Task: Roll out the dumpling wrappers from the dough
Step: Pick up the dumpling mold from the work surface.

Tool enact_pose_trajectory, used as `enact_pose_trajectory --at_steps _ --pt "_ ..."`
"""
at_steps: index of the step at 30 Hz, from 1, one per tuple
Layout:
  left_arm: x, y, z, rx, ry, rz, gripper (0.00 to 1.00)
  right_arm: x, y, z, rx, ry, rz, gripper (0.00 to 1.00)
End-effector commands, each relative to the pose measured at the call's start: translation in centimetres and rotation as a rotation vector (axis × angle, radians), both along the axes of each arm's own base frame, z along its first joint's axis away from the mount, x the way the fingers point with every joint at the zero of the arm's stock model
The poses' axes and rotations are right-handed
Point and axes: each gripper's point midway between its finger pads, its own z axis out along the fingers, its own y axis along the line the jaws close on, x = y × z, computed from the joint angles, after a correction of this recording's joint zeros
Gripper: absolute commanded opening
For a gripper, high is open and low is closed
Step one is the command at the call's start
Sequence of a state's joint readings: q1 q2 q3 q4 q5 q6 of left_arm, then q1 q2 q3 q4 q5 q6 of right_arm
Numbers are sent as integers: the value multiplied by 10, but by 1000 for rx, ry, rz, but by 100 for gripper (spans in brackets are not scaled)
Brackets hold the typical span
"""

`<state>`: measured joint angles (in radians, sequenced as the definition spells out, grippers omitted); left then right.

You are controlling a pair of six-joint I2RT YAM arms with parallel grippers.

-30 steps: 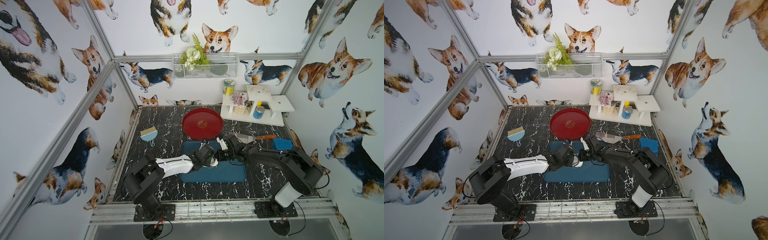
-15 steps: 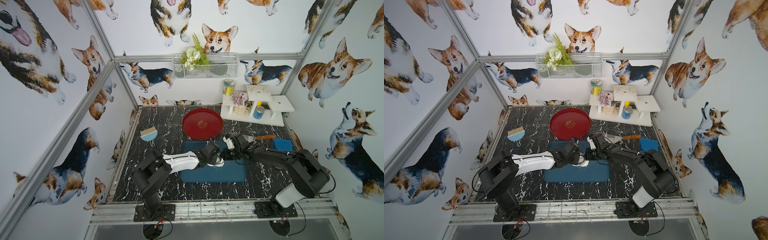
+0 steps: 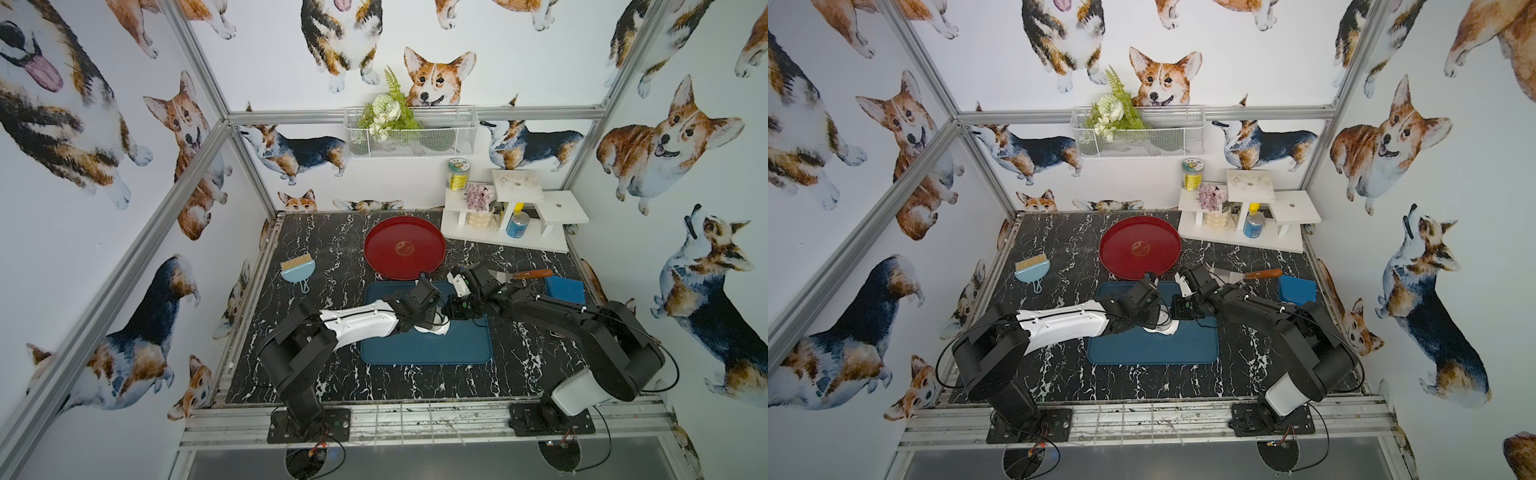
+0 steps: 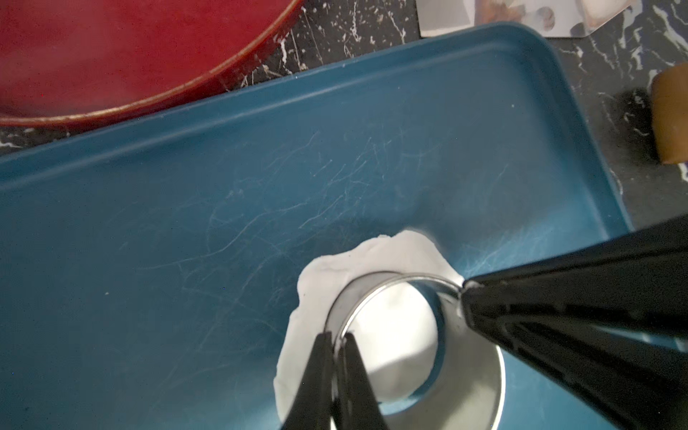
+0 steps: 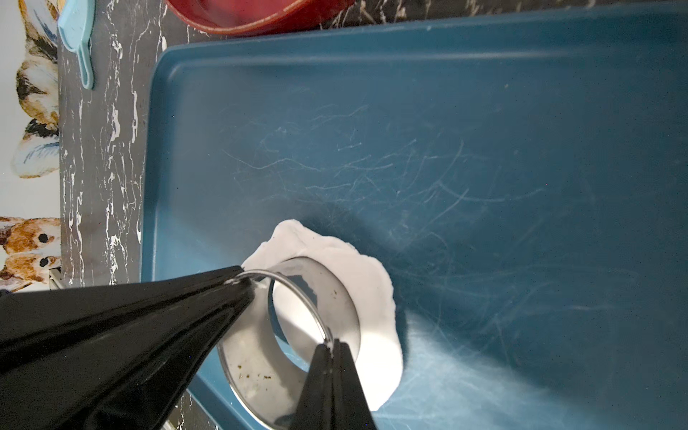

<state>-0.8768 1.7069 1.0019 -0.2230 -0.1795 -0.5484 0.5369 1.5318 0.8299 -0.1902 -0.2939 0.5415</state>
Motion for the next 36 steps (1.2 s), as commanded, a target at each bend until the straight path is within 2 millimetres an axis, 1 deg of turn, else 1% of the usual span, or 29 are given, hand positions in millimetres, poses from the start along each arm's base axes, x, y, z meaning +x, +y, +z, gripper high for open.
enact_pose_trajectory --at_steps 1,26,31,32,33,36 --pt "-16 21 -9 105 61 -12 0 14 -25 -3 -117 -46 -104 0" --pt "-11 22 5 99 30 -3 0 25 -20 16 -99 -80 -108 0" --pt "-8 27 6 111 28 9 0 30 -16 22 -92 -89 -104 0" --pt "-6 29 14 98 14 13 0 31 -15 22 -89 -88 -102 0" --pt "-5 30 18 93 8 16 0 32 -14 23 -87 -89 -99 0" --pt "-2 36 23 91 -1 25 0 35 -9 25 -81 -87 -88 0"
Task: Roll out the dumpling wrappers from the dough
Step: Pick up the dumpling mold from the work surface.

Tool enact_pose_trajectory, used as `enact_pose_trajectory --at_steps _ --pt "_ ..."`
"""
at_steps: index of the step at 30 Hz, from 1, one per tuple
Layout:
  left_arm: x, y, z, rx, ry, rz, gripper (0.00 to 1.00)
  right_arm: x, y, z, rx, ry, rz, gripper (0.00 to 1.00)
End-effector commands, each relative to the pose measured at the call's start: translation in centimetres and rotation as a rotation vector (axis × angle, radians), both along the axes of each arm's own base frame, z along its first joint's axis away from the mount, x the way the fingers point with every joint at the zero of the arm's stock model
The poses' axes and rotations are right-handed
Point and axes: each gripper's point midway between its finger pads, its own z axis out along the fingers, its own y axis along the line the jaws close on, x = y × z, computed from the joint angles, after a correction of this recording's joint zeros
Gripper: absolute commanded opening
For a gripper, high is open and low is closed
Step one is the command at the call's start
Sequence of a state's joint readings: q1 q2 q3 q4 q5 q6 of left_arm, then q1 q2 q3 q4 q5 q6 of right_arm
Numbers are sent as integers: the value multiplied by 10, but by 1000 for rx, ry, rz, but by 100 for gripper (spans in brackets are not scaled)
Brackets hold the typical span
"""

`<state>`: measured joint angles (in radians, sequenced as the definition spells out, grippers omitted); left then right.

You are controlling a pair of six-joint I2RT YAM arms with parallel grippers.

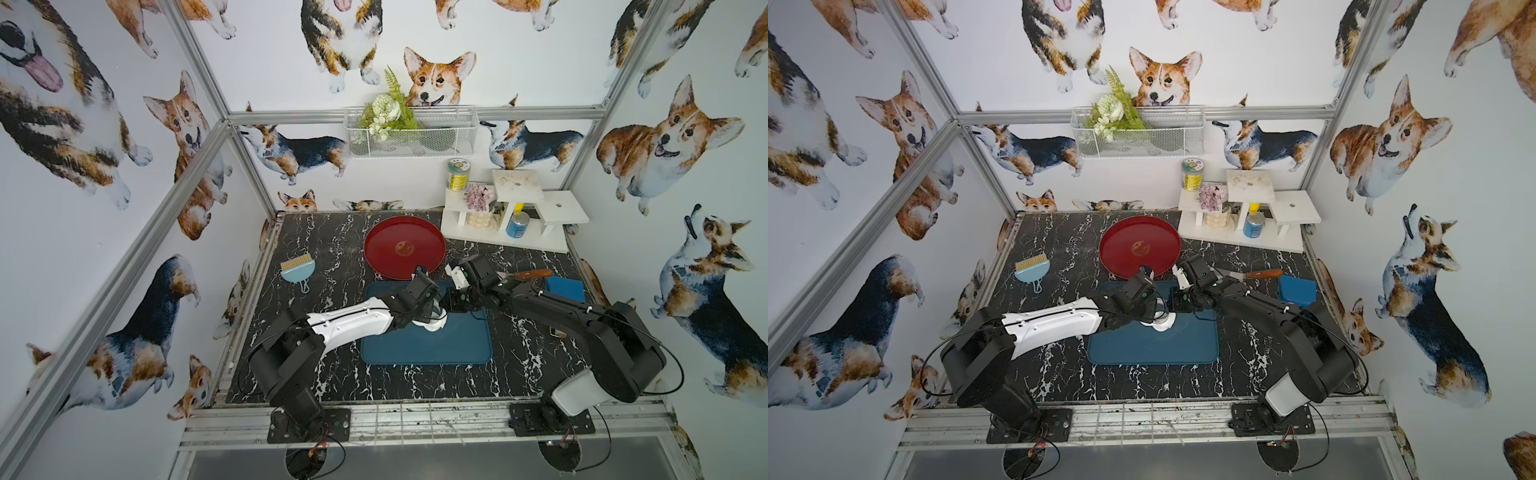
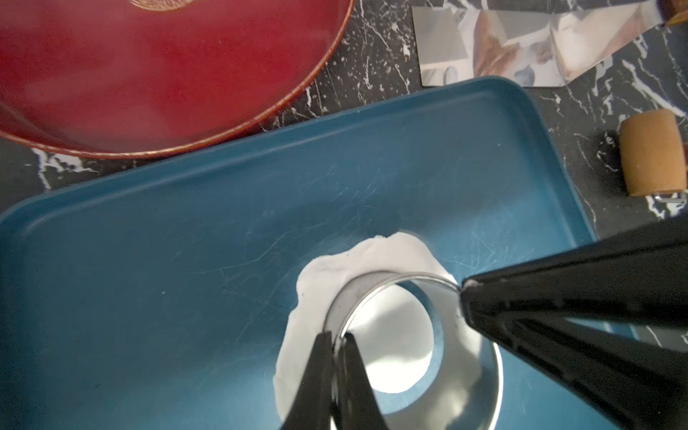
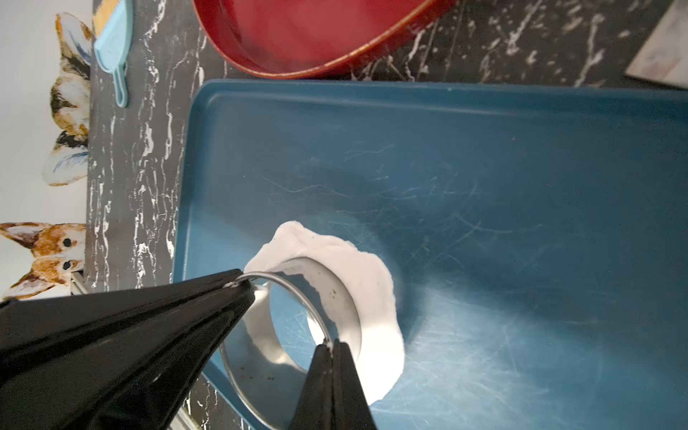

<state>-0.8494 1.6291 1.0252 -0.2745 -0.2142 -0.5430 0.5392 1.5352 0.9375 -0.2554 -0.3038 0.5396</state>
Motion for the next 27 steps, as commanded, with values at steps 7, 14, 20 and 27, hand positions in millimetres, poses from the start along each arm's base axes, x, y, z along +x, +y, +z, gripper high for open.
enact_pose_trajectory --at_steps 7,14,20,27 --pt "-10 39 -5 104 52 12 0 28 2 -3 -105 -62 -56 0" --pt "-12 64 -8 107 55 47 0 36 31 -7 -102 -57 -15 0" --pt "-14 90 -15 99 59 85 0 46 53 -13 -99 -48 14 0" --pt "-14 114 -28 88 71 125 0 55 76 -21 -96 -37 43 0"
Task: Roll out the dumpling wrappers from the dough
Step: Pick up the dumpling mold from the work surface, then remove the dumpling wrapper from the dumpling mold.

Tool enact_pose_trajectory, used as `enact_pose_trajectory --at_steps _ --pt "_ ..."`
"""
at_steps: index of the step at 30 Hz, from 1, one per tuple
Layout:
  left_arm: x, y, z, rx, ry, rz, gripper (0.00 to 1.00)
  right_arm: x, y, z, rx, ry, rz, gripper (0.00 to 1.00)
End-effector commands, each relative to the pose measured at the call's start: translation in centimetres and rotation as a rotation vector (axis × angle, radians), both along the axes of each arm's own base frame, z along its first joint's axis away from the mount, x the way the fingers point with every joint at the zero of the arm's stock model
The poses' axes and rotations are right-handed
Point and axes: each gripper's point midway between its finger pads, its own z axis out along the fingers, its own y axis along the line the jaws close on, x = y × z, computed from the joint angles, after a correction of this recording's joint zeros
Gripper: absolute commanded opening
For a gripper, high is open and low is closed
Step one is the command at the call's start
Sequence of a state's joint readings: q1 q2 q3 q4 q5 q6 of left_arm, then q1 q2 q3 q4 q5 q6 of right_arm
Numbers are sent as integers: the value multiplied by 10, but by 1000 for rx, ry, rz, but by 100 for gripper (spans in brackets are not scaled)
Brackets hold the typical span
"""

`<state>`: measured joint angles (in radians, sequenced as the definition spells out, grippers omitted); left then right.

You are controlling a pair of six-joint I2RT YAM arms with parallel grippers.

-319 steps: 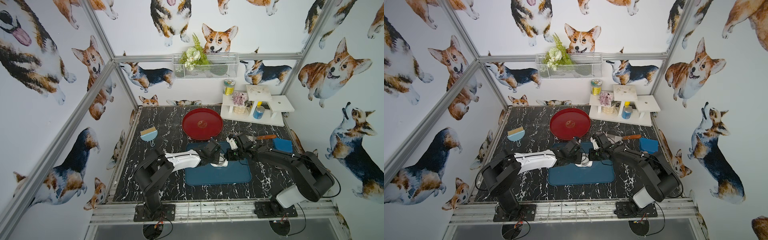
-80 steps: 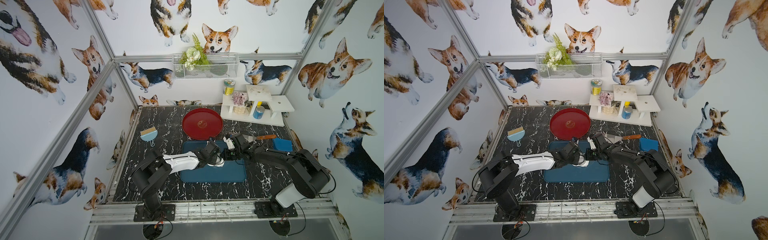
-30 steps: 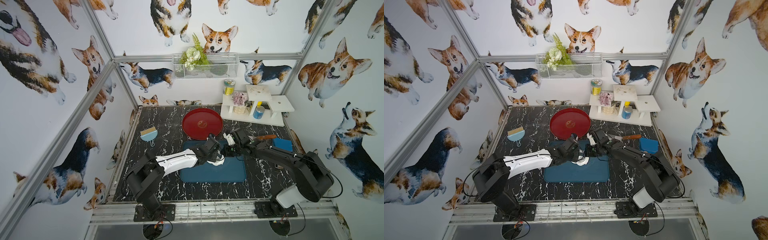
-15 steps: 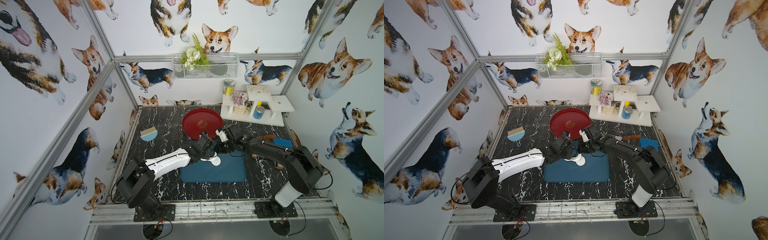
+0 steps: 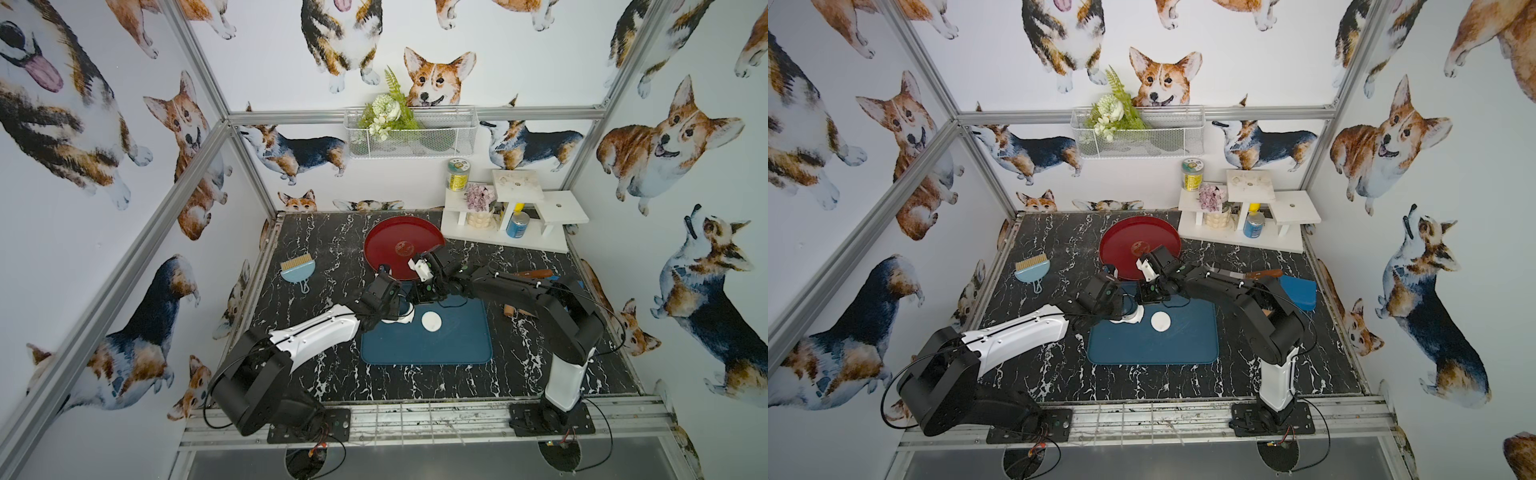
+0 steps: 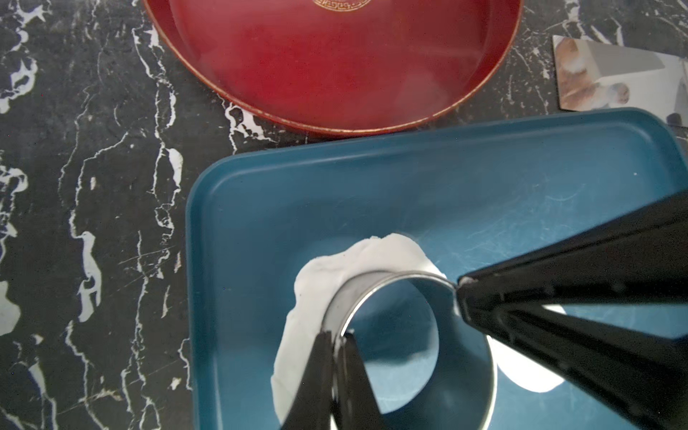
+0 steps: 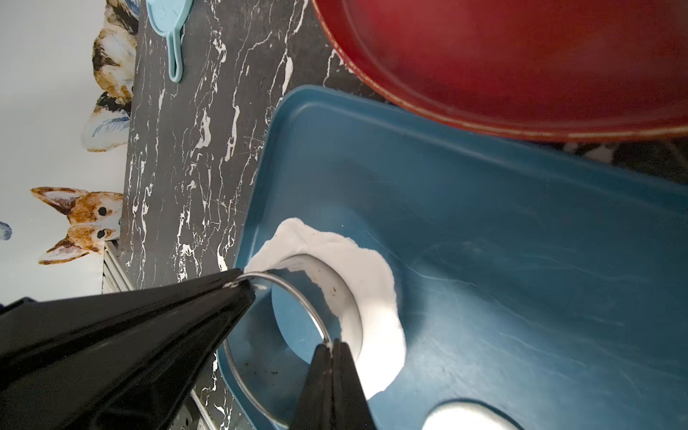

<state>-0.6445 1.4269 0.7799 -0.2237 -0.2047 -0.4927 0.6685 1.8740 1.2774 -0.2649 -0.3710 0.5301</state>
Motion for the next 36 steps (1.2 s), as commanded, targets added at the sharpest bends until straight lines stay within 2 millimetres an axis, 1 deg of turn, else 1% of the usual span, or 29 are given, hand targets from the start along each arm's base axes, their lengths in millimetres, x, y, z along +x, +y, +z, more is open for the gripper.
enact_pose_trajectory --at_steps 1,4,7,8,10,17,23,25,27,32,36 --pt "-19 18 -17 63 89 -27 0 31 -18 -12 -128 -78 -128 0" --pt "-17 27 -19 59 91 -7 0 34 -9 -13 -124 -77 -117 0" --pt "-12 33 -14 46 76 12 0 37 -2 -14 -123 -74 -108 0" --pt "-18 40 -23 57 97 17 0 39 0 -15 -122 -73 -106 0" --pt "-18 46 -25 59 101 29 0 40 4 -16 -120 -73 -101 0" --pt "-18 50 -27 56 109 41 0 42 11 -18 -104 -62 -93 1" --pt "-18 51 -25 44 101 47 0 43 15 -10 -75 -66 -92 15" --pt "-17 51 -24 42 97 49 0 44 16 -4 -61 -73 -96 22" --pt "-18 51 -23 41 95 49 0 44 16 1 -52 -79 -95 26" --pt "-17 51 -17 25 79 56 0 44 13 14 -38 -98 -99 30" --pt "-14 49 -4 -6 42 64 0 37 11 23 -18 -116 -80 31"
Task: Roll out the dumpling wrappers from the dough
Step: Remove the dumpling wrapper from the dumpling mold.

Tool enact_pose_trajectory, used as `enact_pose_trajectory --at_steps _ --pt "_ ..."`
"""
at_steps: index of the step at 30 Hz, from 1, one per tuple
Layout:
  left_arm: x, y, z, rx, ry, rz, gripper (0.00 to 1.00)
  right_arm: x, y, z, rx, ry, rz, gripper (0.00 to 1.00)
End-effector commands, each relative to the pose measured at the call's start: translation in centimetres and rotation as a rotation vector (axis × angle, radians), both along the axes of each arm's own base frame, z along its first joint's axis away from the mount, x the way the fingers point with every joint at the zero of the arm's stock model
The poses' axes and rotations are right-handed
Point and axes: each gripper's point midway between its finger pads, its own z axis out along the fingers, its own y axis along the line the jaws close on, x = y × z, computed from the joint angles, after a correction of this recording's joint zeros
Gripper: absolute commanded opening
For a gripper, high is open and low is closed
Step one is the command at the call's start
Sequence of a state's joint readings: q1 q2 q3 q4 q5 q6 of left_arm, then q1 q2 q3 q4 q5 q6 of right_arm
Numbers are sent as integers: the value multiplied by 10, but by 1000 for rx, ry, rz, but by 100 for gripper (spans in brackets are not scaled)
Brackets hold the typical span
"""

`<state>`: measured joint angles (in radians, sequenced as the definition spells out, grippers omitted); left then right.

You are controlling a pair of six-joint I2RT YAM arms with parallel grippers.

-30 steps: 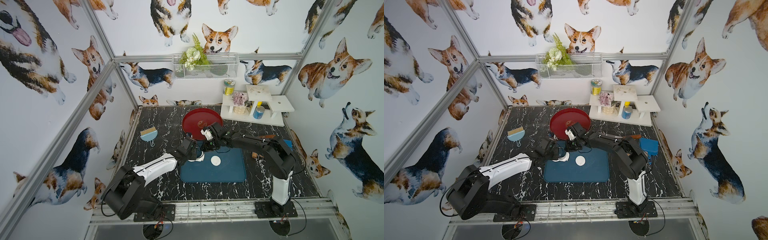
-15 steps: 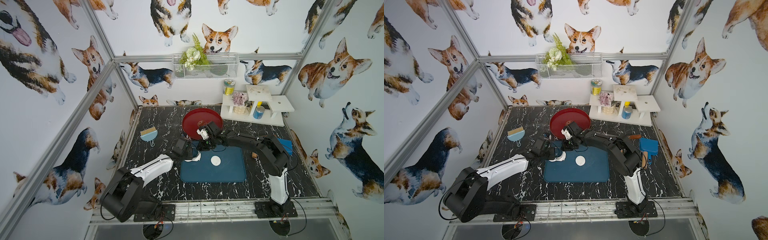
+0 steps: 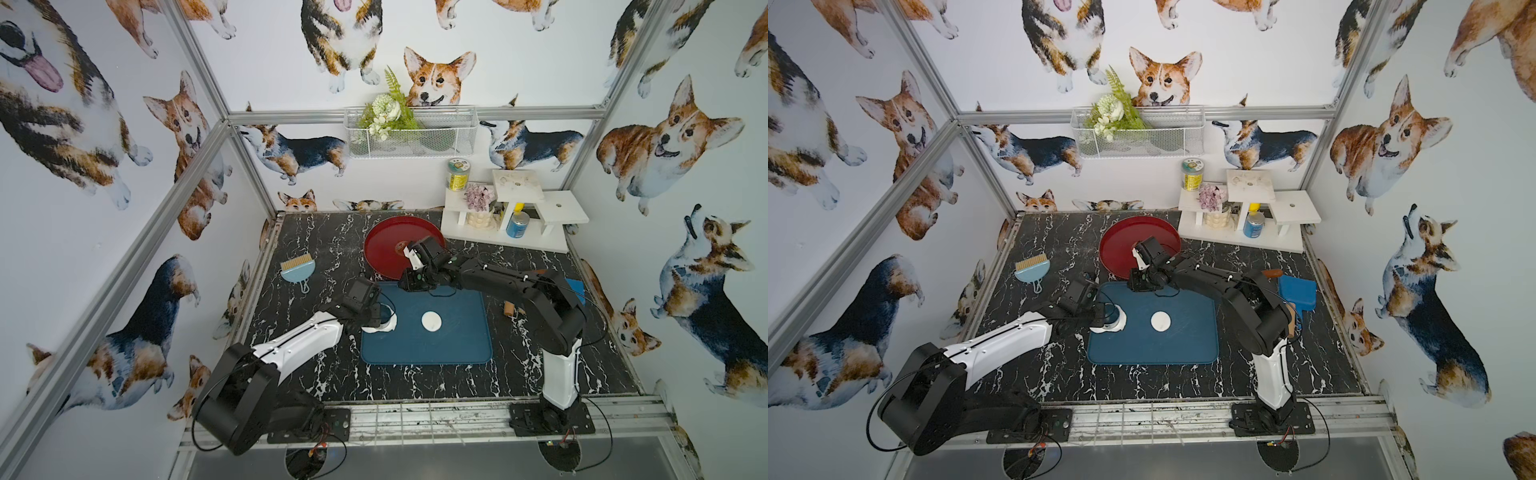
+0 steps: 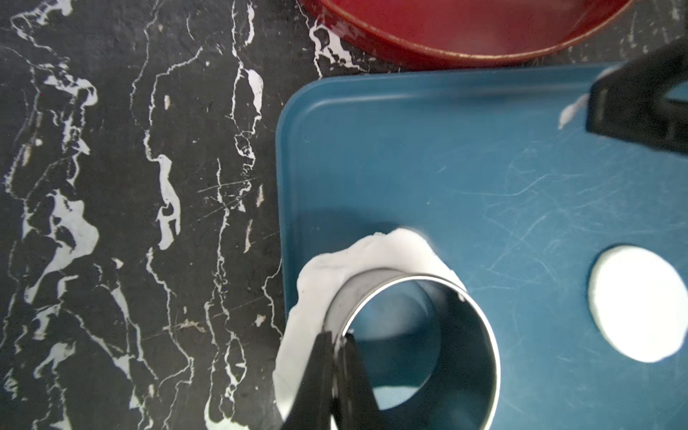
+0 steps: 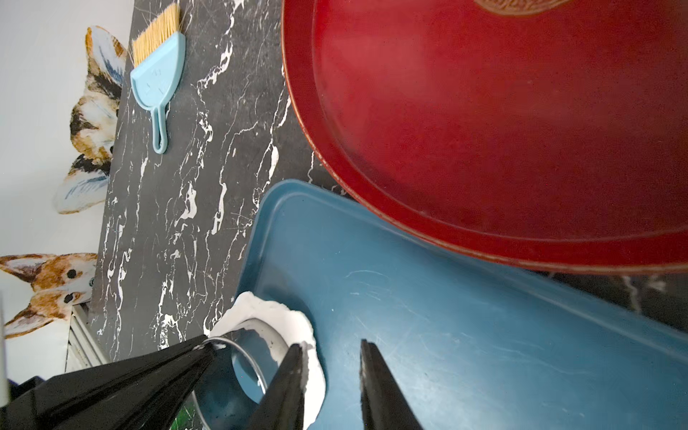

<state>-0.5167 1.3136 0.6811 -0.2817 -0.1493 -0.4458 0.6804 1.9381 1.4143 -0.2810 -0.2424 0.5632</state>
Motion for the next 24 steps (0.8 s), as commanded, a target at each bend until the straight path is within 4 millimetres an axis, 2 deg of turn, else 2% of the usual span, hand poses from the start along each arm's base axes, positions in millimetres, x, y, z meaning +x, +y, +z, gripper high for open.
enact_pose_trajectory --at_steps 1,13,24 --pt "2 -1 10 -23 -24 10 0 -4 0 9 25 -32 21 31" --pt "7 -2 51 -158 -150 25 0 -52 -2 11 180 19 110 42" --pt "5 -16 62 -250 -156 -26 0 -58 2 17 252 31 115 44"
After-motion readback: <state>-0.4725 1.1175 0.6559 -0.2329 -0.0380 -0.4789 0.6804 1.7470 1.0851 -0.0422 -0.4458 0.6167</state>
